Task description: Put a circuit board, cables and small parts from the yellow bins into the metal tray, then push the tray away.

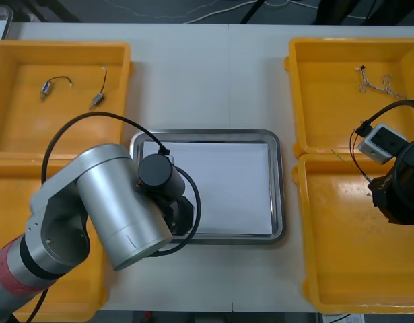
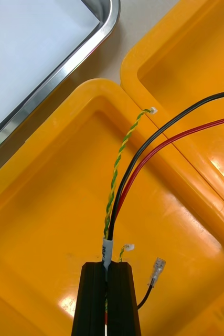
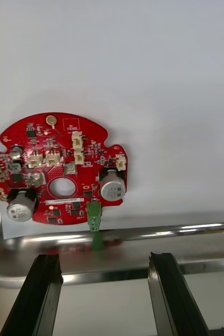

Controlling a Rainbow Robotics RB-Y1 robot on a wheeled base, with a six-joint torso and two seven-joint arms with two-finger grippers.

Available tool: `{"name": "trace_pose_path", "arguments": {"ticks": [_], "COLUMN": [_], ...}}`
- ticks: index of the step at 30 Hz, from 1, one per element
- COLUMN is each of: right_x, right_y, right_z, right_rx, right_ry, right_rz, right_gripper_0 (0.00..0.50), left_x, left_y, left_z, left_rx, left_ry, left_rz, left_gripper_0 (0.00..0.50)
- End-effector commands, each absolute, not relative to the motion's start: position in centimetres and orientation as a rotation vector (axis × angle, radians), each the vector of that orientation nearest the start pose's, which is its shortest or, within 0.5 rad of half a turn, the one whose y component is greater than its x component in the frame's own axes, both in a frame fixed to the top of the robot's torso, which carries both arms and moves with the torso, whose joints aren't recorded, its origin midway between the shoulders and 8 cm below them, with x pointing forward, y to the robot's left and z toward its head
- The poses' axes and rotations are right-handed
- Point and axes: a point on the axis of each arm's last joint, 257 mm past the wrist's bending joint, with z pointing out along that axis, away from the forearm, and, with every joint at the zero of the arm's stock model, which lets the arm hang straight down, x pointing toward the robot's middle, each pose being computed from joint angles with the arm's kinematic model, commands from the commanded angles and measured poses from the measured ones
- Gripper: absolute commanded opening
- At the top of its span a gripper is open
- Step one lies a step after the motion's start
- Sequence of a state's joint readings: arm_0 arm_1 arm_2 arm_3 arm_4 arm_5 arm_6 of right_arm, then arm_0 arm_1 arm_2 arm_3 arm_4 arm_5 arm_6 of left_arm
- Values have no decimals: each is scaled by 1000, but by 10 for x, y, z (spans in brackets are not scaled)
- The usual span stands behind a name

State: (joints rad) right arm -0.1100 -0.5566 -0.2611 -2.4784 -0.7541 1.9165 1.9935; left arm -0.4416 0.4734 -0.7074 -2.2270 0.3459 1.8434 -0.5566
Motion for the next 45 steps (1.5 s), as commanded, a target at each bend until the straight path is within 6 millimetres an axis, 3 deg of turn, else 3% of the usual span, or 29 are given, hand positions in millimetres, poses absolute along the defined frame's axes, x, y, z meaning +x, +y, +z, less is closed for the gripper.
{"name": "trace_pose_path", "arguments": {"ticks": [1, 10, 11, 13, 23, 29, 36, 45], "right_x": [356, 357, 361, 364, 360, 353, 350, 358], "right_y": [-288, -288, -245, -227, -171, -147, -132, -108], "right_z": [-163, -163, -164, -158, -160, -164, -171, -188], "right_rx": [-1020, -1019, -1134, -1206, -1545, -1685, -1799, -1898], "right_ry": [2350, 2349, 2296, 2242, 2089, 2010, 1959, 1906], "right_rz": [-196, -198, -126, -126, -196, -216, -251, -279], "right_gripper_0": [0, 0, 0, 0, 0, 0, 0, 0], "left_x": [370, 371, 390, 394, 416, 430, 444, 459], "left_y": [108, 109, 149, 161, 202, 232, 266, 309], "left_z": [-217, -214, -179, -167, -119, -108, -104, -101], "left_rx": [108, 107, 35, 16, 4, 28, 36, 46], "left_ry": [2612, 2610, 2584, 2584, 2536, 2530, 2532, 2554], "left_rz": [-76, -81, -80, -85, -71, -18, 72, 137], "left_gripper_0": [488, 489, 491, 491, 488, 489, 489, 495]}}
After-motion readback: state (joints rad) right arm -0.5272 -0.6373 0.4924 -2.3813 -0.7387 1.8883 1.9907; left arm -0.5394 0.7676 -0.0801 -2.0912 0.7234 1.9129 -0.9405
